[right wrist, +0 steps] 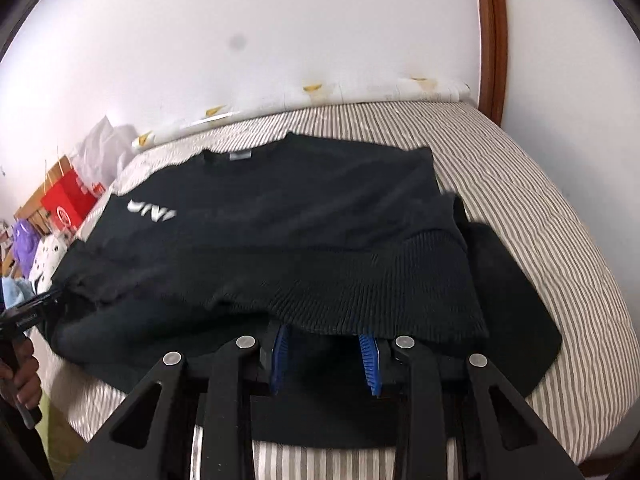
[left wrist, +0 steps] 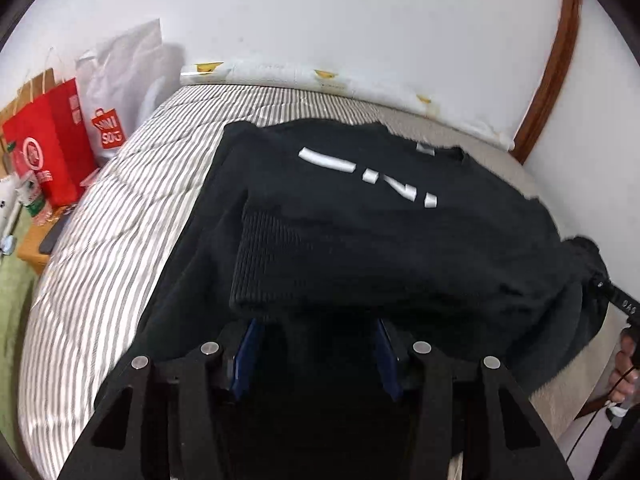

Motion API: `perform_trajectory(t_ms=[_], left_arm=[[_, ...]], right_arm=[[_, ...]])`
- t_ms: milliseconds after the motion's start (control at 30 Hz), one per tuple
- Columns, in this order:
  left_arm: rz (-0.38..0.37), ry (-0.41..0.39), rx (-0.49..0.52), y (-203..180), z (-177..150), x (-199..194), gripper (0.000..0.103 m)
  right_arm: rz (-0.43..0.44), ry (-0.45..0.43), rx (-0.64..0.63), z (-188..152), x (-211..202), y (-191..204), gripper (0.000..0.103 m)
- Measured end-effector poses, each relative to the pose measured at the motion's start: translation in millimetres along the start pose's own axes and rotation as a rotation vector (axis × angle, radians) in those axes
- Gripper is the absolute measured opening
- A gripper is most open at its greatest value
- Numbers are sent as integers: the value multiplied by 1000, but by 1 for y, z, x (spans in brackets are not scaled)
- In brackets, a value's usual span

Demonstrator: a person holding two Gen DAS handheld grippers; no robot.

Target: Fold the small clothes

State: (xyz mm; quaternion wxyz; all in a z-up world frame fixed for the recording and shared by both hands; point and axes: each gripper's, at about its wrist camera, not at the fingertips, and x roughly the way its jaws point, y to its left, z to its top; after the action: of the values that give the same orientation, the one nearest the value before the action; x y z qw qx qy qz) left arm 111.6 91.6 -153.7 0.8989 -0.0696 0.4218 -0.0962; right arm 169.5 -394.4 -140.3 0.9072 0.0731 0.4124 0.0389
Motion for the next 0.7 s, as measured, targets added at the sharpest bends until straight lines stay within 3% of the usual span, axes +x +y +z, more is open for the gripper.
perform_trajectory(t_ms=[233, 367, 433, 500, 567, 700], left_arm=[[-83, -23, -81, 12, 56, 29, 47], [-45, -37, -100, 19, 82, 40, 47], [-16, -34, -74, 21, 88, 44, 47], [-12, -10, -51, 22, 91, 53, 47], [-16, 22, -18, 20, 98, 64, 47], [-27, 69, 75, 6, 102, 81, 47]], right_arm=[[-3, 6, 6, 59, 38, -2, 31], [-23, 13, 37, 94, 59, -10, 31], [-25, -6, 33, 104, 60, -13, 33], [-32, -20, 15, 107, 61, -17, 49], [-53, -14, -4, 108, 67, -21, 56], [-98, 42, -5, 110, 88, -35, 56]])
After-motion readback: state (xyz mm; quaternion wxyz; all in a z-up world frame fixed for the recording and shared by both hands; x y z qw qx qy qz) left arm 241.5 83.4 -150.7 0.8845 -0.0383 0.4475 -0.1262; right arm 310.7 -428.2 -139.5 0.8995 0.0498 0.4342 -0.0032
